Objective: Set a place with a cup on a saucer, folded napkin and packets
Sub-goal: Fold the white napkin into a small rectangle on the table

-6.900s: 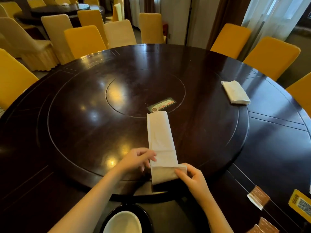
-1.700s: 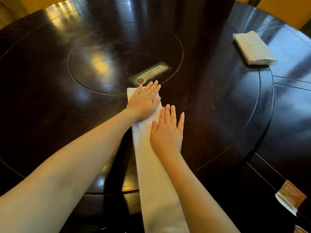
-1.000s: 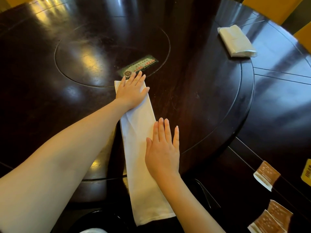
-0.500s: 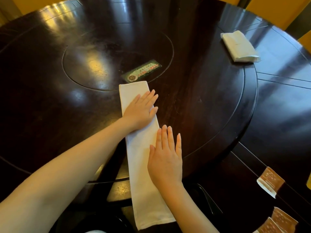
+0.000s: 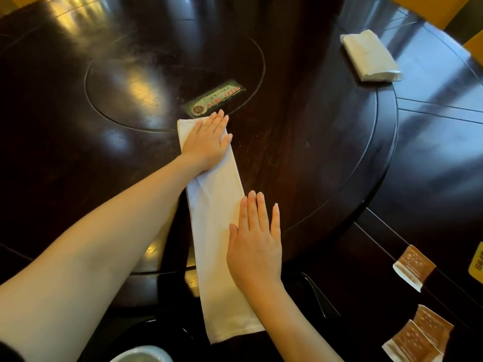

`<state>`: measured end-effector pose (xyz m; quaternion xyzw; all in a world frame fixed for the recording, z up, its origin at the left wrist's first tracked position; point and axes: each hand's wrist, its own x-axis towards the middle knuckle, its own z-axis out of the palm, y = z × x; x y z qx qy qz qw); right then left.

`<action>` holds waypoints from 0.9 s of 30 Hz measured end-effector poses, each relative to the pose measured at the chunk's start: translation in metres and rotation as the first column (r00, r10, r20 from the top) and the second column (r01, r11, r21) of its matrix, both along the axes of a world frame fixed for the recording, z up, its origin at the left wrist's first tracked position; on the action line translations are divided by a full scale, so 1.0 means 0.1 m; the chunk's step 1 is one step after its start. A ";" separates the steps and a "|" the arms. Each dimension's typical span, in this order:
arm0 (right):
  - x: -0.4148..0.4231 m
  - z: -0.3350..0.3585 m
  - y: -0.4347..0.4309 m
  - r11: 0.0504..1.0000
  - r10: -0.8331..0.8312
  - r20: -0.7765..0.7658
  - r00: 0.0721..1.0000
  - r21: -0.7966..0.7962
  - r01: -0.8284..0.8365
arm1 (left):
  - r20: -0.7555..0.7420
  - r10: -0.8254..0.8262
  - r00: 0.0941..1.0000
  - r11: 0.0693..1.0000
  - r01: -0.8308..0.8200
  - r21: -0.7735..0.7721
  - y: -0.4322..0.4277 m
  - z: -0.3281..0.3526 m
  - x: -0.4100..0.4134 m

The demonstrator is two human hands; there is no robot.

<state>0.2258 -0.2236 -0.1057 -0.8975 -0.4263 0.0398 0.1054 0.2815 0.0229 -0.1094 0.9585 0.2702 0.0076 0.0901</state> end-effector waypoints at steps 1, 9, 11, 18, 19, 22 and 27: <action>-0.03 0.01 -0.04 1.000 -0.008 0.003 1.000 -0.005 0.008 | -0.002 0.002 1.000 1.000 -0.001 0.005 0.00 0.00 0.00; -0.24 0.05 -0.38 0.998 -0.041 0.025 0.999 -0.044 0.042 | -0.063 0.093 0.994 0.994 -0.089 0.060 -0.15 0.17 -0.04; -0.21 0.06 -0.39 0.997 0.006 -0.002 1.000 -0.076 -0.006 | 0.006 0.117 0.993 0.992 -0.117 0.038 -0.41 0.24 -0.12; -0.21 0.12 -0.79 0.990 0.045 -0.124 0.991 0.139 -0.027 | 0.007 0.023 1.000 0.999 -0.023 -0.041 -1.62 0.17 -0.92; -0.29 0.12 -0.90 0.971 0.029 -0.172 0.985 0.237 0.013 | -0.030 0.019 0.999 0.999 -0.020 -0.037 -1.70 0.15 -1.00; -0.51 0.08 -1.15 0.861 -0.045 -0.347 0.937 0.462 0.213 | -0.079 0.007 0.997 0.999 -0.010 -0.042 -1.80 0.11 -1.09; -0.51 0.05 -1.22 0.853 -0.128 -0.616 0.777 0.332 0.404 | -0.064 -0.055 0.996 0.998 0.055 -0.002 -1.98 0.06 -1.22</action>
